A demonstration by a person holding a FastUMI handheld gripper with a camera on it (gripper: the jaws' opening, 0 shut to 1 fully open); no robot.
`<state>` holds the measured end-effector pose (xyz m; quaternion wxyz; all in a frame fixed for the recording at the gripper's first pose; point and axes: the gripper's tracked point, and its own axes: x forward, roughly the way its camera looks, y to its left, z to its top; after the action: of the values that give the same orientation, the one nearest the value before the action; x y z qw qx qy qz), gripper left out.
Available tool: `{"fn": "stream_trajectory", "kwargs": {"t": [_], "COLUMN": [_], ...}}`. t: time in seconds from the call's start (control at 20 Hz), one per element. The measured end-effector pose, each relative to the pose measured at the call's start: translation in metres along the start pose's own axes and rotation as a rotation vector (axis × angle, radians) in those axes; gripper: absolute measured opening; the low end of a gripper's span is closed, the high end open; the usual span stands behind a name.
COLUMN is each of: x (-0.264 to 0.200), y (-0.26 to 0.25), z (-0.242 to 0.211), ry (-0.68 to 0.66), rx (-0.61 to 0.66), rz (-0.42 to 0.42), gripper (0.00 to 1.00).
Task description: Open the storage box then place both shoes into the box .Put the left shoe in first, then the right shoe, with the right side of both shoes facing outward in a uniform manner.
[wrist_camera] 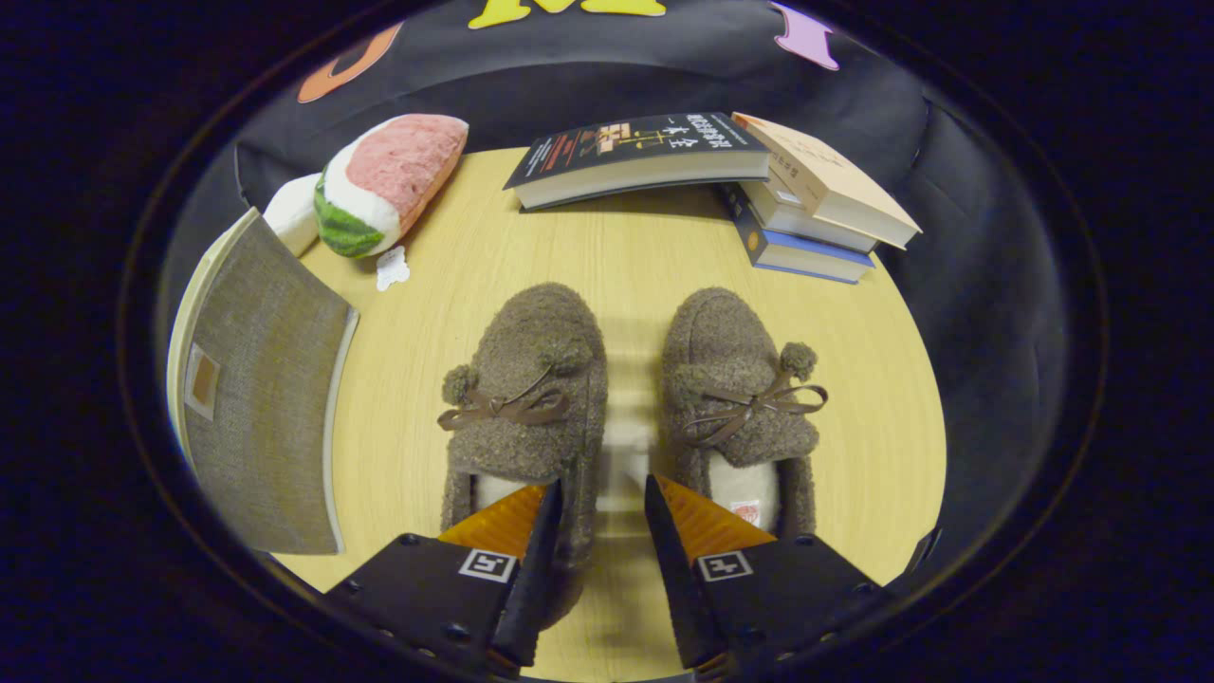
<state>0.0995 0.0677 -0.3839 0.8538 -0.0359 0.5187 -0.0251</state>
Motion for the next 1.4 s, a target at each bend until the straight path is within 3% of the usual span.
{"fn": "stream_trajectory", "kwargs": {"t": [0.25,0.7,1.15,1.4], "x": [0.002,-0.036,-0.132,-0.187], "y": [0.006,0.008,0.026,0.075], "z": [-0.003,0.003,0.038,0.051], "ry": [0.034,0.021,-0.091,-0.118], "rx": [0.034,0.15,0.198,0.208], "rz": [0.014,0.118,0.24,0.339], "gripper": [0.04,0.0,0.0,0.0]}}
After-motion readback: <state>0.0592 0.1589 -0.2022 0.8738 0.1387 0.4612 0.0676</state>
